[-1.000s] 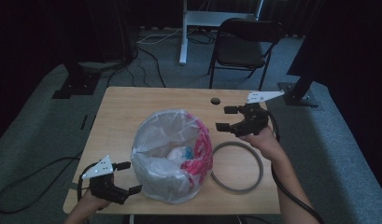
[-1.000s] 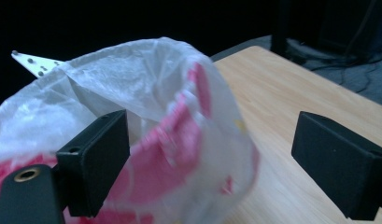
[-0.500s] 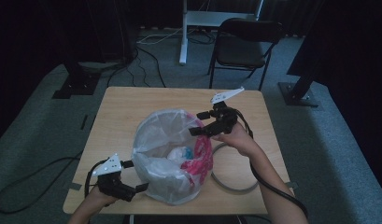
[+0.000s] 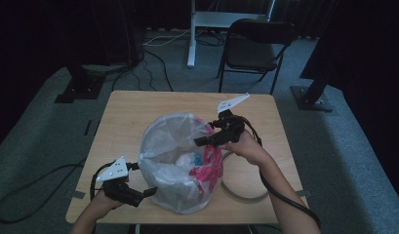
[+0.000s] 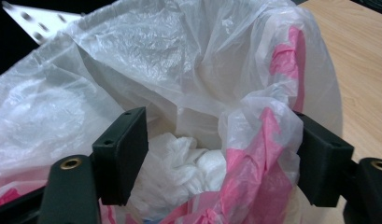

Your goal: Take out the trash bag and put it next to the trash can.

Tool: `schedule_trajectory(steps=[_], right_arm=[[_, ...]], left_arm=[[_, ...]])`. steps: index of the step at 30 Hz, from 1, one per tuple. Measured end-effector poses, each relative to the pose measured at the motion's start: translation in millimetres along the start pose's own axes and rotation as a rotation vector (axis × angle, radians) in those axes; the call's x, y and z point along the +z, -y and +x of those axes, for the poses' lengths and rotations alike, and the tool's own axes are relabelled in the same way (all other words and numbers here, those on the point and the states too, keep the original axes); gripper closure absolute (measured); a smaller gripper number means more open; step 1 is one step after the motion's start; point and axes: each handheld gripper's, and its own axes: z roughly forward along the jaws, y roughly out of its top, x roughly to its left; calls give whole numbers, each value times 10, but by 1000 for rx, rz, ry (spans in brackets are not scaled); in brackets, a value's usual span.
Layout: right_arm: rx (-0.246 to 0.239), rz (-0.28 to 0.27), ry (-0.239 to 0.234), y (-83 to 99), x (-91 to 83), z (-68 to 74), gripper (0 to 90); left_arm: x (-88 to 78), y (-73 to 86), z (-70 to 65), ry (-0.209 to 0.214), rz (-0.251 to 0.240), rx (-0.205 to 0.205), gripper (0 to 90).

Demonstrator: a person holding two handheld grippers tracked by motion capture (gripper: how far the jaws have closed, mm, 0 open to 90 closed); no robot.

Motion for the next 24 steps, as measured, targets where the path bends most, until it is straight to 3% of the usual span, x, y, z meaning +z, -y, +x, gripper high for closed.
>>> schedule_trajectory(steps=[6,10,13,17,20,24], right_arm=[[-1,5,30,17,-9,9,344],[-2,13,72,31,-21,16,455],[14,6,83,33,-40,-6,481],[26,7,151,0,-82,-10,589],[41,5,170,-10,-103,-19,632],[26,2,200,-38,-118,-3,690]], left_arm=[[-103,-163,21,14,-39,26,25],[-183,-248,17,18,-51,40,67],[-245,-292,12,18,-70,53,184],[-322,-321,2,12,-114,71,518],[-347,-335,-7,8,-128,83,647],[-400,-370,-30,-18,-158,110,801]])
